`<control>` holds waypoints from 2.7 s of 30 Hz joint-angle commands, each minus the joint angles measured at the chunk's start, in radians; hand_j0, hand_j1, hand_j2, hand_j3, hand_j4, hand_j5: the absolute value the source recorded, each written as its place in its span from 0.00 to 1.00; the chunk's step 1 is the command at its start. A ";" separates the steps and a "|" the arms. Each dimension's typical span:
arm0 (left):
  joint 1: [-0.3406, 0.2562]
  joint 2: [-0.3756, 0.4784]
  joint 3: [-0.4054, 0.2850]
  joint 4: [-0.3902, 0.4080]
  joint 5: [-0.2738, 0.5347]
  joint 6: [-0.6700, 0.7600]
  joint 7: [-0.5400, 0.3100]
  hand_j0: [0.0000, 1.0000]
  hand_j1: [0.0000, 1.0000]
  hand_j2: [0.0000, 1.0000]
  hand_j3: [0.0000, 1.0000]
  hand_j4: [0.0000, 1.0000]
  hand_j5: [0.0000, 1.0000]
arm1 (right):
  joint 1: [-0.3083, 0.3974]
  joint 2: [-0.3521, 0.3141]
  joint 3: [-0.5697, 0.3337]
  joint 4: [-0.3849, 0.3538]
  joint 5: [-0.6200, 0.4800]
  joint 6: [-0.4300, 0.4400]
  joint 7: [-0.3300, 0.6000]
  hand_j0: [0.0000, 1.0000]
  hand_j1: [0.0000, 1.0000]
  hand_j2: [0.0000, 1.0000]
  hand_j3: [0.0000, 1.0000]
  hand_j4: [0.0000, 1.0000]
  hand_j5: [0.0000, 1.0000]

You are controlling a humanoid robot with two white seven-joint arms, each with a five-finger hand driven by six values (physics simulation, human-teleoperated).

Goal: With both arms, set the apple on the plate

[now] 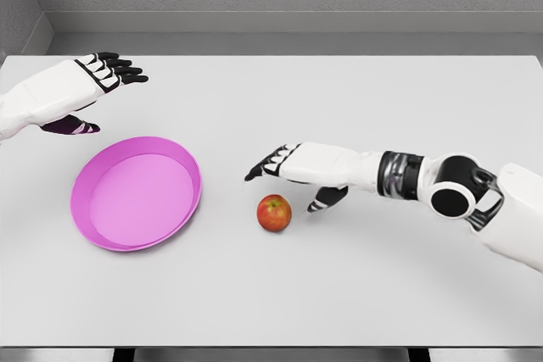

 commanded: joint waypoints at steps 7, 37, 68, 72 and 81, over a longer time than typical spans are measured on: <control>0.026 0.001 -0.010 -0.115 -0.014 0.000 0.000 1.00 1.00 1.00 1.00 1.00 1.00 | 0.104 -0.222 -0.328 0.002 -0.003 -0.040 0.002 1.00 1.00 1.00 1.00 1.00 1.00; -0.258 -0.232 -0.402 -0.332 -0.046 0.000 -0.253 1.00 1.00 1.00 1.00 1.00 1.00 | 0.337 -0.251 -0.665 0.088 -0.010 -0.237 0.016 1.00 1.00 1.00 1.00 1.00 1.00; -0.336 -0.275 -0.539 -0.312 -0.268 0.000 -0.355 1.00 1.00 1.00 1.00 1.00 1.00 | 0.347 -0.245 -0.675 0.063 -0.009 -0.272 0.014 1.00 1.00 1.00 1.00 1.00 1.00; -0.333 -0.298 -0.539 -0.309 -0.276 0.000 -0.358 1.00 1.00 1.00 1.00 1.00 1.00 | 0.347 -0.245 -0.677 0.065 -0.009 -0.272 0.014 1.00 1.00 1.00 1.00 1.00 1.00; -0.327 -0.310 -0.544 -0.301 -0.327 0.000 -0.358 1.00 1.00 1.00 1.00 1.00 1.00 | 0.347 -0.243 -0.678 0.063 -0.009 -0.272 0.014 1.00 1.00 1.00 1.00 1.00 1.00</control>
